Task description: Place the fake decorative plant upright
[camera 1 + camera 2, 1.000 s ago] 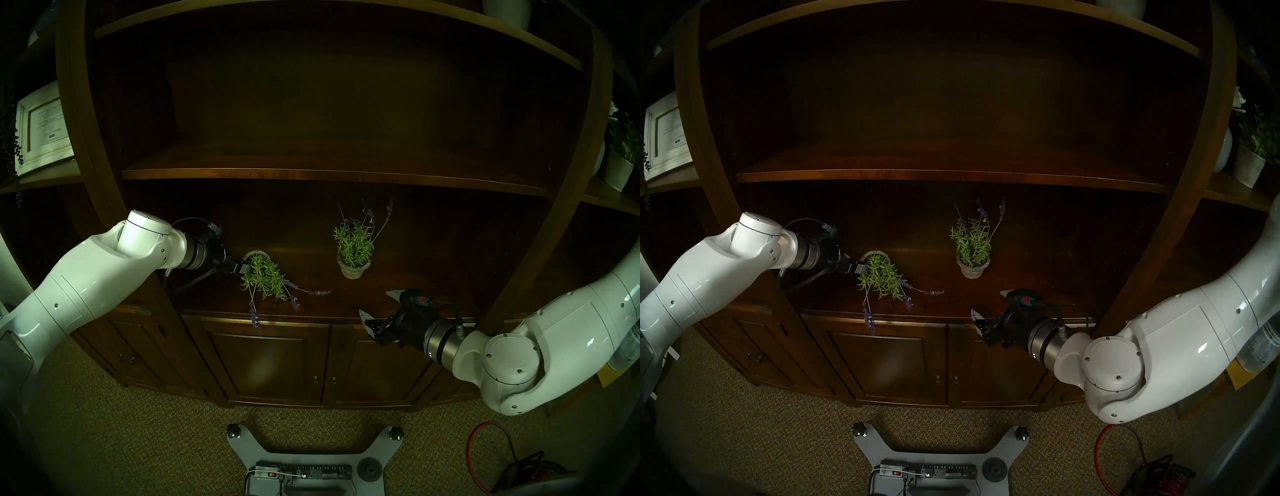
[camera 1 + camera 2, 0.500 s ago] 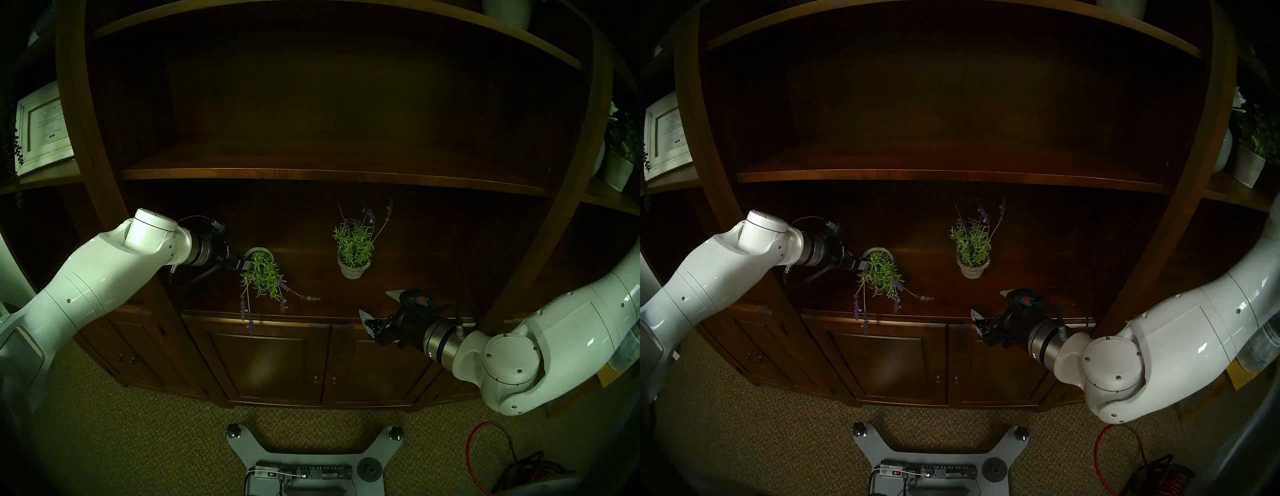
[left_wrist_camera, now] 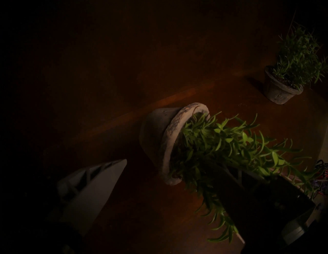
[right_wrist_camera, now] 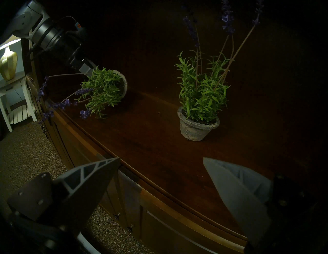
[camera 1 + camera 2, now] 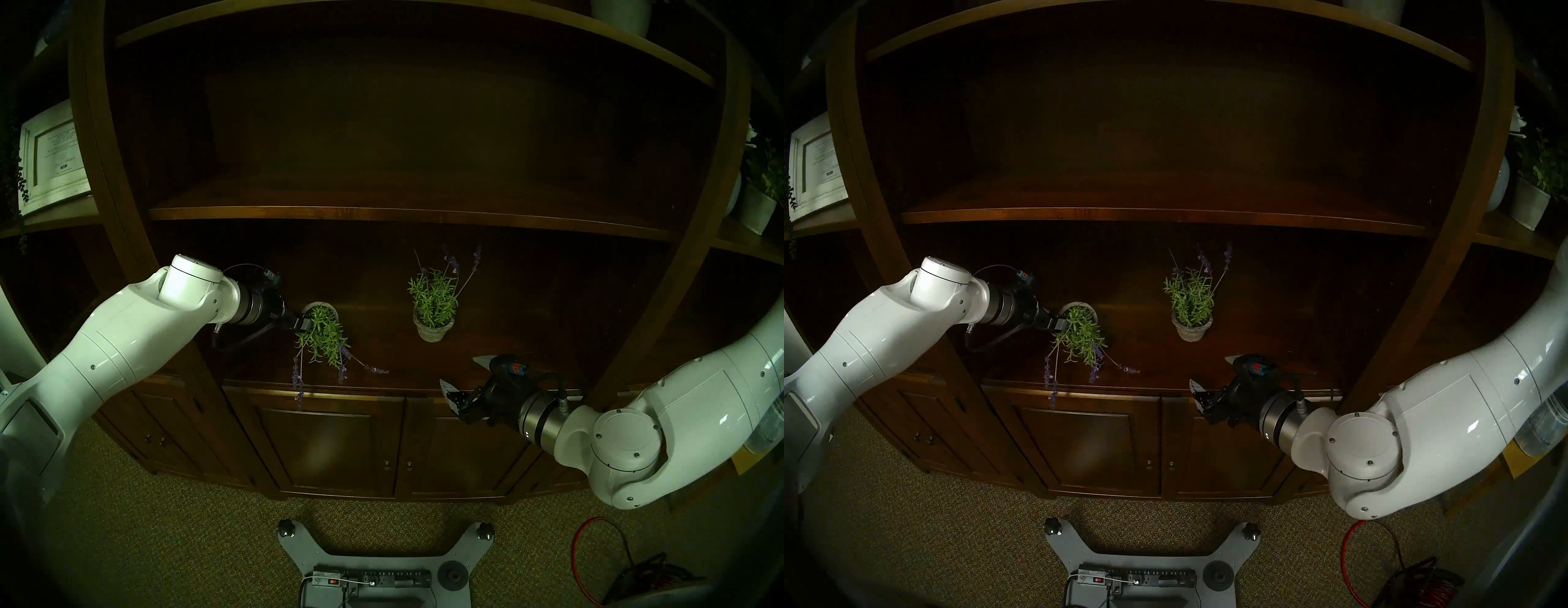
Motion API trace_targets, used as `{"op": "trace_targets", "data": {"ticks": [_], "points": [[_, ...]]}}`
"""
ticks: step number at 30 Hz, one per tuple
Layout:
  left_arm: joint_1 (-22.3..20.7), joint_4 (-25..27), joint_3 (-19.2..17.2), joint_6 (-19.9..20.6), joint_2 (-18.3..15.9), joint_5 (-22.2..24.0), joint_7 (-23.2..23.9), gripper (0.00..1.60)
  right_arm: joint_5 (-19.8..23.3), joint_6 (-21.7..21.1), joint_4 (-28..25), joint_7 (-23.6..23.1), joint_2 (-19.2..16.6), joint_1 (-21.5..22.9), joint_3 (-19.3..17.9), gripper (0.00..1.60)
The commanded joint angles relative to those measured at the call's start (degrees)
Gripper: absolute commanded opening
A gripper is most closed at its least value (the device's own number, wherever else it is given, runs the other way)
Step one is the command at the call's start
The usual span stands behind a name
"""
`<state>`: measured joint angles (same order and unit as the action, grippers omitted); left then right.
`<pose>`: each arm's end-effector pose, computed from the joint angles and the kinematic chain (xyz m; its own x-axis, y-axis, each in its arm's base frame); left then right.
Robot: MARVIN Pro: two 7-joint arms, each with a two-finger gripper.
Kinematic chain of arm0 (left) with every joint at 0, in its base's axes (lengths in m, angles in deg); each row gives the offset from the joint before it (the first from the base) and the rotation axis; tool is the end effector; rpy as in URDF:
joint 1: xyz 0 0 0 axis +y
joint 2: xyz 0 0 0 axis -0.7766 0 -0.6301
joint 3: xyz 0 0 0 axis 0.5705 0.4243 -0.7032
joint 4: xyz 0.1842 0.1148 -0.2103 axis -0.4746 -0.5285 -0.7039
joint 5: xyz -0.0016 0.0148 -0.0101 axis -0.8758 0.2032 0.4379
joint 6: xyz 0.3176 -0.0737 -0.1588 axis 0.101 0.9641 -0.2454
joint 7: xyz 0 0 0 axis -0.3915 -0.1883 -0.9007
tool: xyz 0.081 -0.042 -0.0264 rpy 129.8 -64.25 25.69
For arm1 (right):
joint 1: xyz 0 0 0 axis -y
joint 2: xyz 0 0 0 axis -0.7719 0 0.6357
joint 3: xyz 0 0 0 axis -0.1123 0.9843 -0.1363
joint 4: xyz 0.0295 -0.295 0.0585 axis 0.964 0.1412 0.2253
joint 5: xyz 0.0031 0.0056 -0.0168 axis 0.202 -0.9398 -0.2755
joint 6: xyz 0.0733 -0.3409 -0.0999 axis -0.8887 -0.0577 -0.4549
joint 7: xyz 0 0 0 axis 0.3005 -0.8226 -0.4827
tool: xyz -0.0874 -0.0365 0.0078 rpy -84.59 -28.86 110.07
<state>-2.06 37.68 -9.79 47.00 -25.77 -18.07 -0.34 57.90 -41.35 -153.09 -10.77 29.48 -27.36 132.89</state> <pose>0.5495 0.0908 -0.2209 0.5890 -0.3656 0.7207 -0.5046 -0.8630 -0.0255 0.2886 0.0087 -0.2822 0.2848 0.3129 0.9061 0.5287 -0.8397 0.1238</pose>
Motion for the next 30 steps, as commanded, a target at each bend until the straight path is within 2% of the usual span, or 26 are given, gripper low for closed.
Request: {"op": "trace_targets", "data": {"ticks": [1, 2, 3, 4, 6, 13, 26, 30], "points": [[-1.33, 0.26, -0.59, -0.57, 0.28, -0.2, 0.59, 1.34, -0.59, 0.51, 0.07, -0.11, 0.1, 0.79, -0.88, 1.6], [-1.33, 0.26, -0.59, -0.57, 0.28, -0.2, 0.59, 1.34, -0.59, 0.51, 0.07, -0.11, 0.1, 0.79, -0.88, 1.6], [-1.14, 0.5, -0.65, -0.55, 0.18, -0.24, 0.66, 1.15, -0.59, 0.51, 0.07, -0.11, 0.1, 0.79, -0.88, 1.6], [-1.14, 0.5, -0.65, -0.55, 0.18, -0.24, 0.66, 1.15, -0.59, 0.51, 0.07, -0.11, 0.1, 0.79, -0.88, 1.6], [-0.99, 0.68, -0.72, -0.49, 0.12, -0.29, 0.71, 0.97, -0.59, 0.51, 0.07, -0.11, 0.1, 0.79, -0.88, 1.6], [-0.64, 0.86, -0.79, -0.44, 0.16, -0.62, 0.77, 0.82, -0.59, 0.51, 0.07, -0.11, 0.1, 0.79, -0.88, 1.6], [0.2, 1.84, -1.04, 0.65, -0.08, -0.38, 0.31, 0.38, -0.61, 0.52, 0.07, -0.11, 0.1, 0.79, -0.88, 1.6], [0.5, 2.09, -1.08, 0.98, -0.15, -0.27, 0.07, 0.33, -0.61, 0.52, 0.07, -0.11, 0.1, 0.79, -0.88, 1.6]]}}
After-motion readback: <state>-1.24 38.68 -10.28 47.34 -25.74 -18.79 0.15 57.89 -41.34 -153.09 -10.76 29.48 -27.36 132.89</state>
